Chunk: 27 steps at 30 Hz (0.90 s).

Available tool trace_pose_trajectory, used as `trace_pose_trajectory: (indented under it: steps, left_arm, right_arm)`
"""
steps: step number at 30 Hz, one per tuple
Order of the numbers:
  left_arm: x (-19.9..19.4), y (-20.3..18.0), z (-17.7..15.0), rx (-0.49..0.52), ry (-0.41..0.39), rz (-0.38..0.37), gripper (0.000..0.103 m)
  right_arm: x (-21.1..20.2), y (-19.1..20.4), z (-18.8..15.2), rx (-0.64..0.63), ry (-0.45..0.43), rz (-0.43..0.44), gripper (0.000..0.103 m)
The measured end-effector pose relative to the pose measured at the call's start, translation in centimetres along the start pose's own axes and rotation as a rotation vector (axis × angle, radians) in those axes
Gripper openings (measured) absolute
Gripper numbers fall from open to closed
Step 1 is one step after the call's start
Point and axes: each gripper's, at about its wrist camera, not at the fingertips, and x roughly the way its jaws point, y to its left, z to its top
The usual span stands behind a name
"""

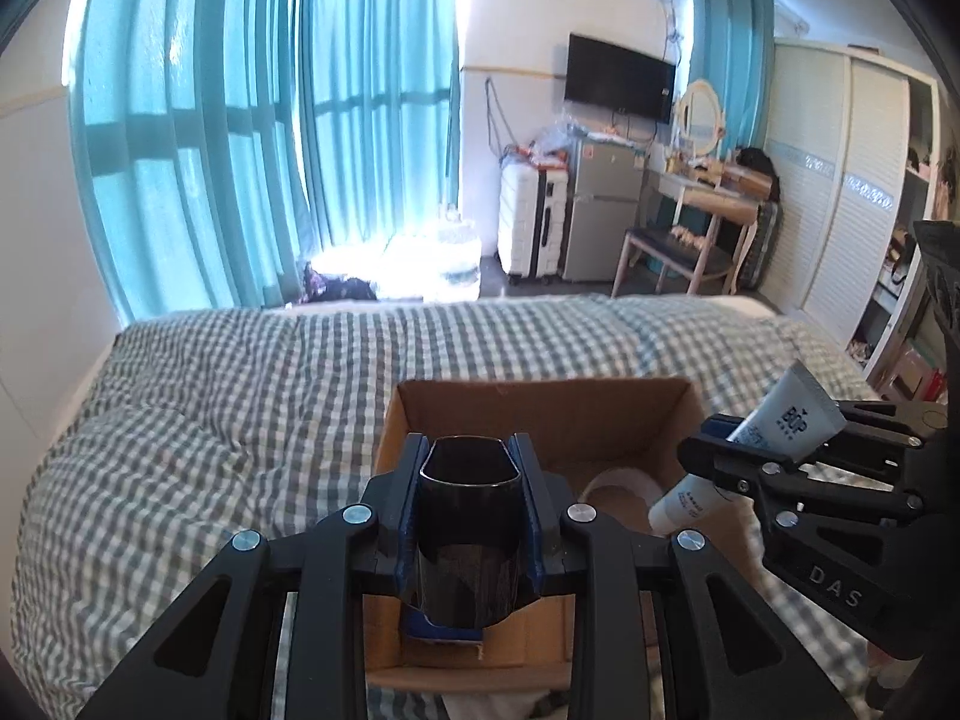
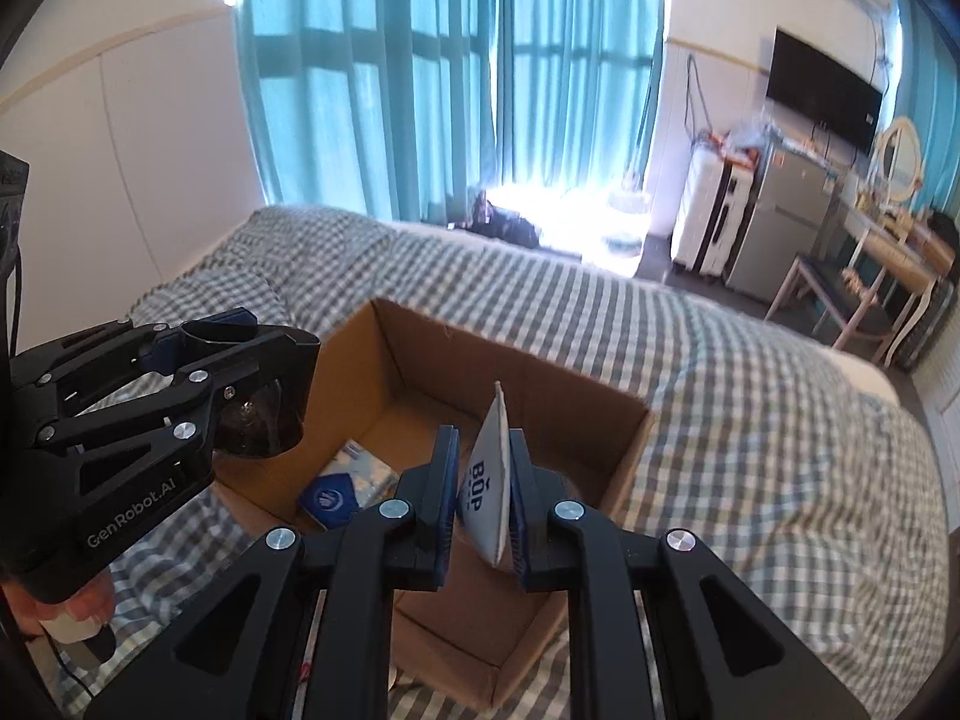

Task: Organize objects
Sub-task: 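Lower the black cup into the box with the left gripper while the right drops the tube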

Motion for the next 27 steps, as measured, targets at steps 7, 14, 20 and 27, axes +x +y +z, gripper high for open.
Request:
trace_pose_trajectory:
  steps: [7,14,20,27]
  left_arm:
    - [4.2,0.9,-2.0,-0.013,0.063,0.000,0.027]
    - [6.1,0.7,-3.5,0.001,0.079,-0.007,0.028]
    - [5.5,1.1,-3.2,-0.029,0.064,-0.020,0.052]
    - [2.0,1.7,-1.9,-0.055,0.019,-0.016,0.081]
  right_arm:
    - [4.4,-0.3,-2.4,0.008,0.103,0.079,0.014]
    - [4.7,-1.1,-2.9,0.053,0.092,0.119,0.014]
    - [2.4,-2.1,-1.8,0.124,-0.011,0.129,0.059]
    - [-1.1,-2.5,-0.6,0.151,-0.078,0.120,0.063]
